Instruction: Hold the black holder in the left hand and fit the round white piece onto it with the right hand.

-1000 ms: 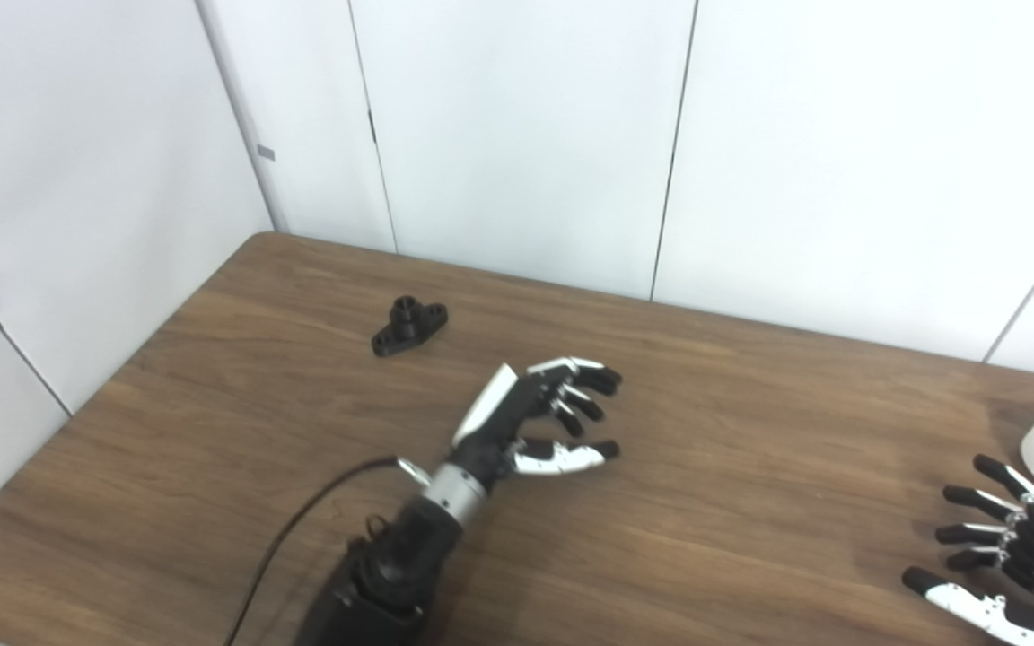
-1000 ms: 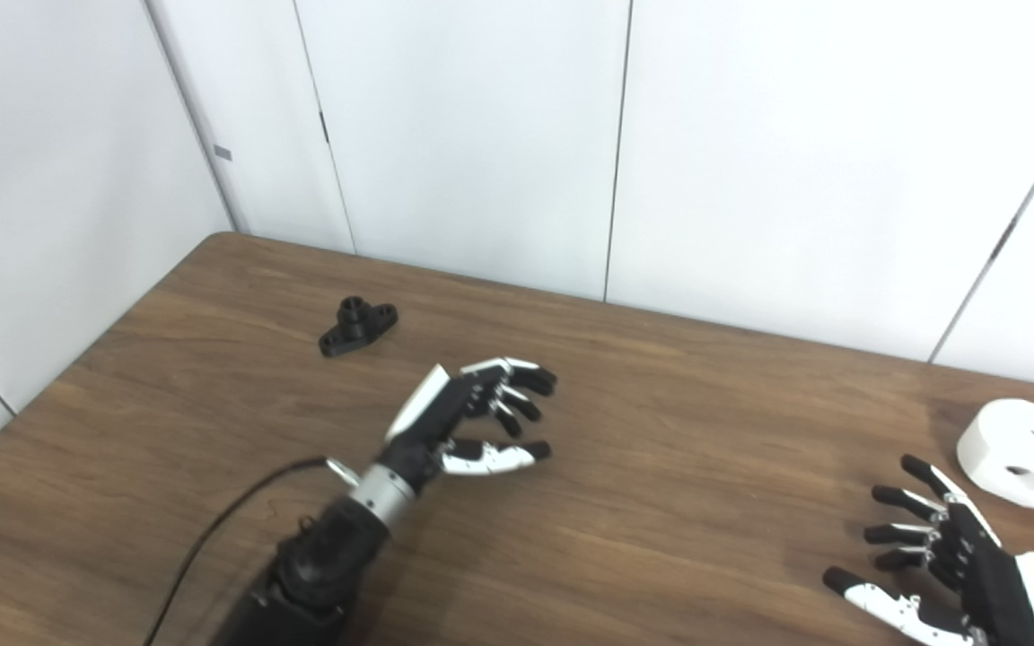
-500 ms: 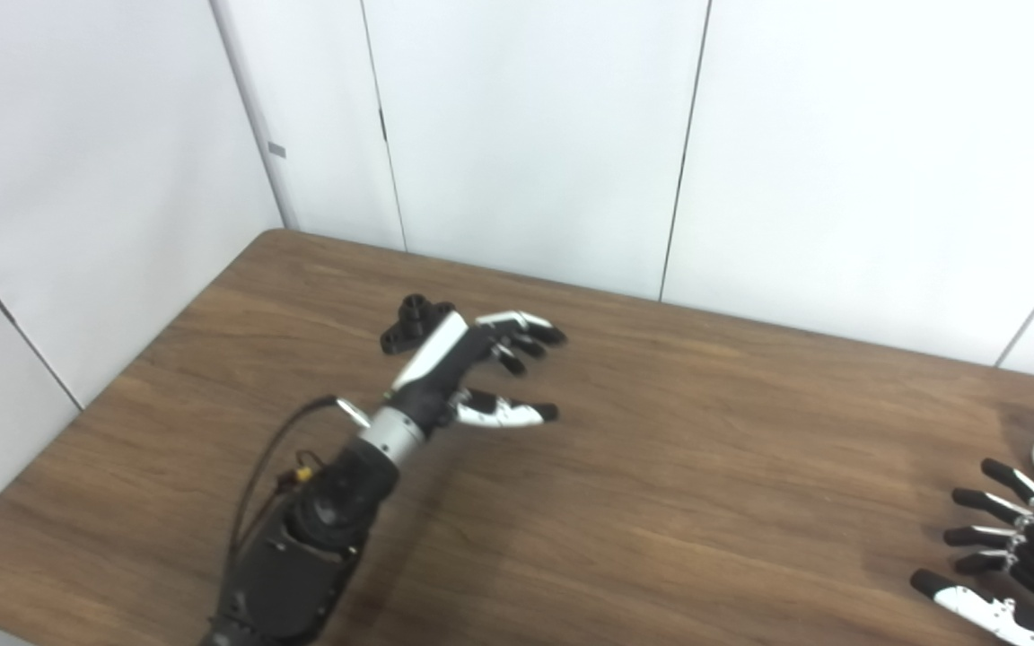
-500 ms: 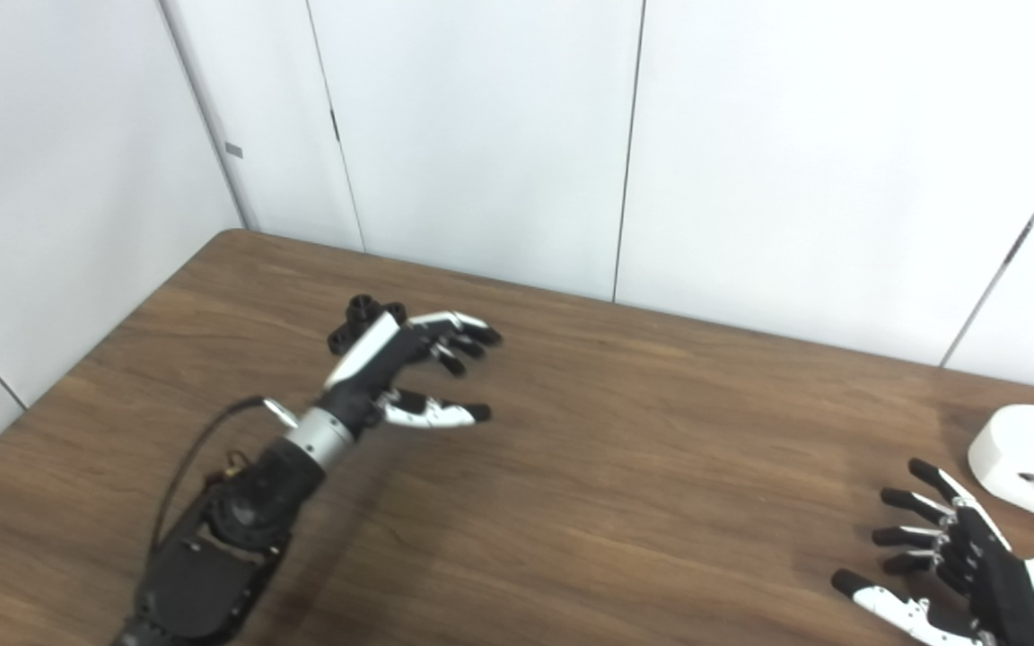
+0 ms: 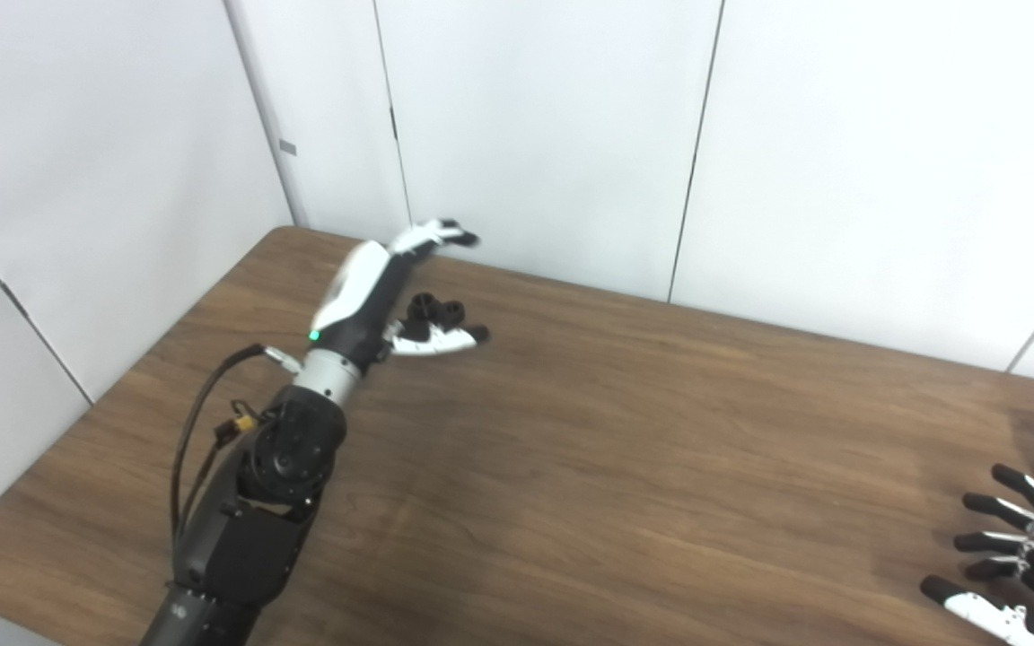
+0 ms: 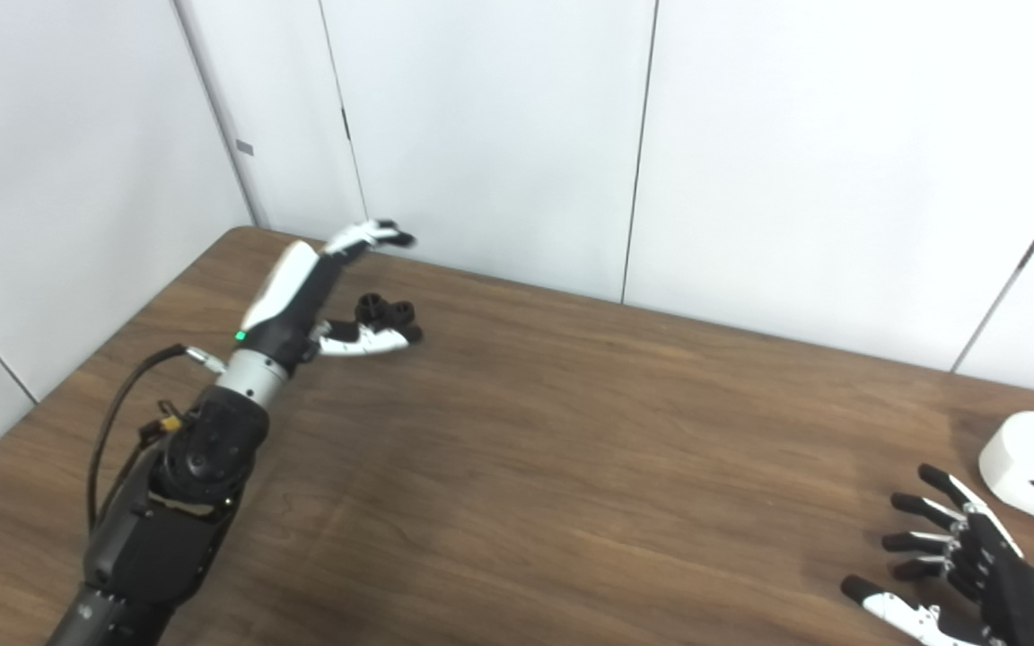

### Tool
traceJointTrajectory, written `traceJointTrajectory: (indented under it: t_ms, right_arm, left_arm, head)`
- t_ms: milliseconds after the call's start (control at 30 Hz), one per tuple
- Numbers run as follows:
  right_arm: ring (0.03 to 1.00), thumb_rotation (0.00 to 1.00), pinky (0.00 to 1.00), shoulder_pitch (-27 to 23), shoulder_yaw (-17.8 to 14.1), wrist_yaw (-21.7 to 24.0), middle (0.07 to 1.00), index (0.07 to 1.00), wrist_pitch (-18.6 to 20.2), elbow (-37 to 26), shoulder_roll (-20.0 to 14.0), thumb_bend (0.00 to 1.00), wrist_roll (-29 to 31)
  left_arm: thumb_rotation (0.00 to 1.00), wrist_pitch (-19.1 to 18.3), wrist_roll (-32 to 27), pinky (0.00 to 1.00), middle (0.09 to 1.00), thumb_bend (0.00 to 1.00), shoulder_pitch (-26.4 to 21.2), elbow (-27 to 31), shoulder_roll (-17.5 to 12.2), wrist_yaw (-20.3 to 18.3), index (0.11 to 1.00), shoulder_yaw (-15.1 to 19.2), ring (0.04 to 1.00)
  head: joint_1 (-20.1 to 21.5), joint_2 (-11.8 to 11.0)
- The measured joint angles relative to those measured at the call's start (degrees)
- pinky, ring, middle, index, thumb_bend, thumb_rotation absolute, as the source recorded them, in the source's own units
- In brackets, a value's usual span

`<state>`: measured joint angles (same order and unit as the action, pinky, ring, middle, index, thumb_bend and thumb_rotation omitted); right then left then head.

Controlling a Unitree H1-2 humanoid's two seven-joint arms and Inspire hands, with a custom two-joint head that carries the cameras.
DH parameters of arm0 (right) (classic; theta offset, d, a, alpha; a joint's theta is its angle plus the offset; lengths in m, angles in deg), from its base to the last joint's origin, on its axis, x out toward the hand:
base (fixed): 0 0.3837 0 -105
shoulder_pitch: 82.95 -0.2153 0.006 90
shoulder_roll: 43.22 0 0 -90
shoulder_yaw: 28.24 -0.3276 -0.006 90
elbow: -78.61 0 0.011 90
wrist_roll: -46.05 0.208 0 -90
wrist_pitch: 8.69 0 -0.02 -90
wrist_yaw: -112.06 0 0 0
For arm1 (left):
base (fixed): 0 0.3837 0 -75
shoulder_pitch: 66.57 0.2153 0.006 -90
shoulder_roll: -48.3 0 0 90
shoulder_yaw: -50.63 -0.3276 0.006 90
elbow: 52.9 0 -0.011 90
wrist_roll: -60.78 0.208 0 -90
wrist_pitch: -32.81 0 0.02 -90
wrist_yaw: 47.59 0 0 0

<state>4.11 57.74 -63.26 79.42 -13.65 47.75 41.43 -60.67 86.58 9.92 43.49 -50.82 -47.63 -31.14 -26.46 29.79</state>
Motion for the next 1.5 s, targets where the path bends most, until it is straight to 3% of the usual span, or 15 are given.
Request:
traceJointTrajectory:
  t_ms: [300, 433, 700, 867, 1167, 1500]
  right_arm:
    - [0.588, 0.0, 0.48, -0.14, -0.02, 0.03, 0.739, 0.848, -0.28, 0.31, -0.11, 0.73, 0.48]
    - [0.597, 0.0, 0.49, -0.33, -0.09, 0.07, 0.741, 0.844, -0.29, 0.6, -0.32, 0.73, 0.83]
    - [0.587, 0.0, 0.48, -0.31, -0.16, 0.14, 0.743, 0.843, -0.29, 0.58, -0.6, 0.73, 0.9]
    - [0.584, 0.0, 0.47, -0.31, -0.14, 0.22, 0.743, 0.843, -0.49, 0.69, -0.85, 0.74, 0.91]
    - [0.588, 0.0, 0.48, -0.3, -0.15, 0.22, 0.74, 0.838, -0.63, 0.8, -0.94, 0.74, 0.93]
    - [0.579, 0.02, 0.47, 0.0, -0.22, 0.21, 0.733, 0.827, -0.68, 0.51, -0.95, 0.74, 0.94]
  left_arm:
    - [0.17, -0.17, 5.08, 0.99, 1.0, 0.85, -2.87, -7.58, -0.53, 8.74, 0.723, 1.86, 1.0]
    - [0.2, -0.27, 6.7, 1.0, 1.0, 0.89, -3.16, -10.34, -0.89, 11.25, 0.734, 1.68, 1.0]
    - [0.31, -2.87, 5.27, 1.0, 1.0, 1.0, -3.95, -13.01, -1.63, 10.34, 0.803, 1.68, 1.0]
    - [0.37, -6.84, 3.29, 1.0, 1.0, 1.0, -4.26, -14.59, -2.81, 6.39, 0.83, 1.4, 1.0]
    - [0.42, -9.28, -1.13, 1.0, 1.0, 1.0, -5.08, -17.0, -3.25, 2.01, 0.846, 0.51, 1.0]
    - [0.34, -11.26, 1.79, 1.0, 1.0, 1.0, -5.36, -20.37, -4.12, 2.07, 0.81, -4.64, 1.0]
  head:
    - [-0.09, 0.26]
    - [-0.44, 0.35]
    - [-0.44, 0.7]
    - [-0.44, 0.88]
    - [-0.09, 1.05]
    - [0.17, 1.49]
